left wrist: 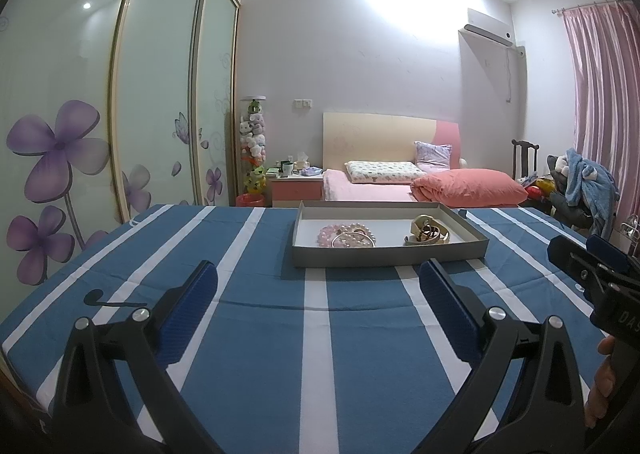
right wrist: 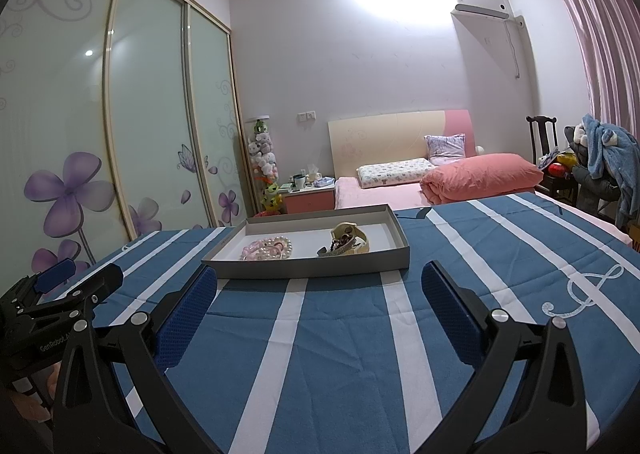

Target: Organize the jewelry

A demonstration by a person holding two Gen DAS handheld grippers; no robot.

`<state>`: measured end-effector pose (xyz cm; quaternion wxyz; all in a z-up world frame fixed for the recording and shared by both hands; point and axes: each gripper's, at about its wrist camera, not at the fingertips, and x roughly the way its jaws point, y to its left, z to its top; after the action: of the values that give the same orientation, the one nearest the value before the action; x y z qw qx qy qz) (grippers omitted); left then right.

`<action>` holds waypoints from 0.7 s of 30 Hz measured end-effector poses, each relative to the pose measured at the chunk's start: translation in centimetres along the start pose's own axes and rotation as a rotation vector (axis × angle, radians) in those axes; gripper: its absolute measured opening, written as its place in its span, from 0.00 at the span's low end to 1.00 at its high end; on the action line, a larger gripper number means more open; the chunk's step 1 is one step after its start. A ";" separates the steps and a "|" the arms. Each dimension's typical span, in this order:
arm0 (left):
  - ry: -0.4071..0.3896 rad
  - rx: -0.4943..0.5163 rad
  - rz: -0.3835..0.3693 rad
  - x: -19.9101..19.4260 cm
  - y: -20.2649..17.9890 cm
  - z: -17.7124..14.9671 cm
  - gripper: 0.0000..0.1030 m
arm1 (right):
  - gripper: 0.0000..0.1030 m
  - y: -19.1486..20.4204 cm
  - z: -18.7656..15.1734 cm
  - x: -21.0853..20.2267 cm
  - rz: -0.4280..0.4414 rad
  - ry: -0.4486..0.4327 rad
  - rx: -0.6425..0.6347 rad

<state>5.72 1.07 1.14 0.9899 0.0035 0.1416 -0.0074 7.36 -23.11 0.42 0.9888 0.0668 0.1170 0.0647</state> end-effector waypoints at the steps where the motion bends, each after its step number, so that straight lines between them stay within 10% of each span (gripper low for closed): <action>1: 0.000 0.001 -0.002 0.0 0.0 -0.1 0.96 | 0.98 0.0 0.0 0.0 0.000 0.000 0.000; 21: 0.000 0.000 -0.011 -0.2 -0.5 0.2 0.96 | 0.98 0.0 -0.1 0.0 0.000 0.004 0.003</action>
<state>5.61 0.60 1.41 0.9898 0.0029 0.1416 -0.0127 7.32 -23.13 0.27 0.9884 0.0681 0.1191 0.0645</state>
